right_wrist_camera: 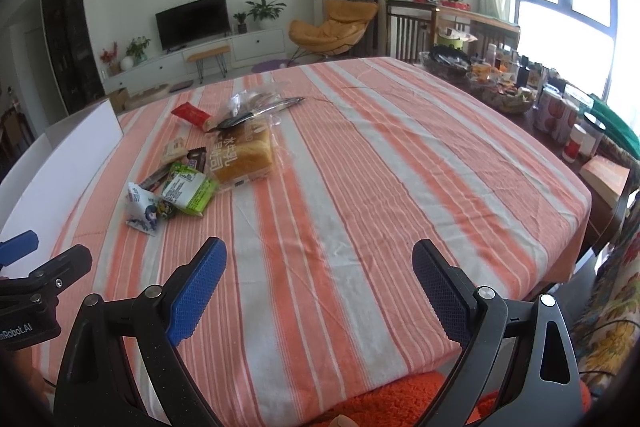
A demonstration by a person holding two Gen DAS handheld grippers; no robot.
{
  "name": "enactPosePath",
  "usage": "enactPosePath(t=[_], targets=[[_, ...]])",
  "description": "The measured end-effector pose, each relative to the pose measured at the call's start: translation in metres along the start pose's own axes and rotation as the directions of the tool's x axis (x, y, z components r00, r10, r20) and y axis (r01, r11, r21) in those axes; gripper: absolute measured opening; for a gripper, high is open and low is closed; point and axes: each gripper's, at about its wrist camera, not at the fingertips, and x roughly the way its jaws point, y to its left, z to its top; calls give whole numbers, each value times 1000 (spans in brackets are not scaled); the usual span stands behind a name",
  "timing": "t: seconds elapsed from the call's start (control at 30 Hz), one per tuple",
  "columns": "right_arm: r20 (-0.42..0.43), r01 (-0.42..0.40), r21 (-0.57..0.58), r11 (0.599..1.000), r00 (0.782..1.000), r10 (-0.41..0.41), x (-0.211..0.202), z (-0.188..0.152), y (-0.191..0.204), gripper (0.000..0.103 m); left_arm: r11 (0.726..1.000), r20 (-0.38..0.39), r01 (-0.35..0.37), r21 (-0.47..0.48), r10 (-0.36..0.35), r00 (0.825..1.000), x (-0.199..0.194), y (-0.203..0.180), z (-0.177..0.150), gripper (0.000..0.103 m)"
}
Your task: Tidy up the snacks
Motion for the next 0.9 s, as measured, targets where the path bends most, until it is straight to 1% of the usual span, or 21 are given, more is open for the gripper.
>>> enactPosePath(t=[0.37,0.9], targets=[[5,0,0,1000,1000,0,-1,1,0,96,1000,1,-17,12,17,1000,-1,-2,-1,103],[6,2,-1,1000,1000,-2,-2,2,0,96,1000,3,-19,6,19,1000,-1,-1,-1,103]])
